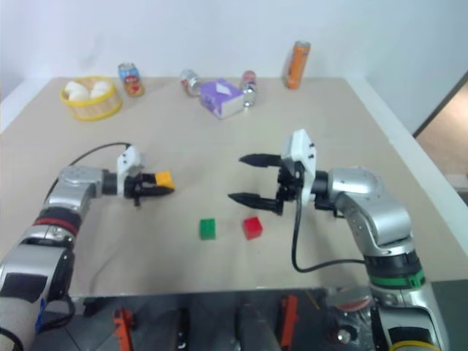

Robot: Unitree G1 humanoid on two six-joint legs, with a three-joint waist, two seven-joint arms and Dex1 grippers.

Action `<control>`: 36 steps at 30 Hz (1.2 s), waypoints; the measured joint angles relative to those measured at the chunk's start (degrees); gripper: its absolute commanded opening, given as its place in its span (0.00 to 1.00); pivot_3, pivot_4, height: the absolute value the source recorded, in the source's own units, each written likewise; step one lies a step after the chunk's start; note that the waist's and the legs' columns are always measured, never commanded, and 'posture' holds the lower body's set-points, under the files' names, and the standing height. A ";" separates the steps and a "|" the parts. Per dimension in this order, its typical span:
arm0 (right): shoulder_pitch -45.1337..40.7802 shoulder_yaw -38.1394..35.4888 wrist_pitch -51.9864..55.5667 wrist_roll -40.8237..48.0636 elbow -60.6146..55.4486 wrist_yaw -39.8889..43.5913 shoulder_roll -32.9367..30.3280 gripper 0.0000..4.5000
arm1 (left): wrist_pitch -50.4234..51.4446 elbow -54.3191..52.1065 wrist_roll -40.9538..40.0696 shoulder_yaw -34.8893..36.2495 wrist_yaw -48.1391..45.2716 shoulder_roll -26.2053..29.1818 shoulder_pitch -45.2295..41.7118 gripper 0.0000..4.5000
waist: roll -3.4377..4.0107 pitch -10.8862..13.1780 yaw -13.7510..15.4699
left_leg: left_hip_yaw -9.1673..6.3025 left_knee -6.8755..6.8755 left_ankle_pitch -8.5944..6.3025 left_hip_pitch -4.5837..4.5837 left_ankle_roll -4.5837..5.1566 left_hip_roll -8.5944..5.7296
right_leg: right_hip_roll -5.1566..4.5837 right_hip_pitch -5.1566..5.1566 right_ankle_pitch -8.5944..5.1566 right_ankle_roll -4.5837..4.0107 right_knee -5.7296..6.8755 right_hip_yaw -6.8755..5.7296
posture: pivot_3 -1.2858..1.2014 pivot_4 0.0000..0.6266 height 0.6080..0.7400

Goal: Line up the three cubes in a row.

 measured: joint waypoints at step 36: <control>2.16 0.09 1.00 0.53 -1.18 3.71 -2.36 1.00 | 11.27 -33.48 -4.77 -4.61 -3.62 6.57 19.17 0.68 | 0.01 0.00 0.01 | 0.05 0.29 0.02 0.14 0.02 0.06 | -0.01 0.13 -0.03 -0.26 0.04 0.01 | 0.52 0.24 1.00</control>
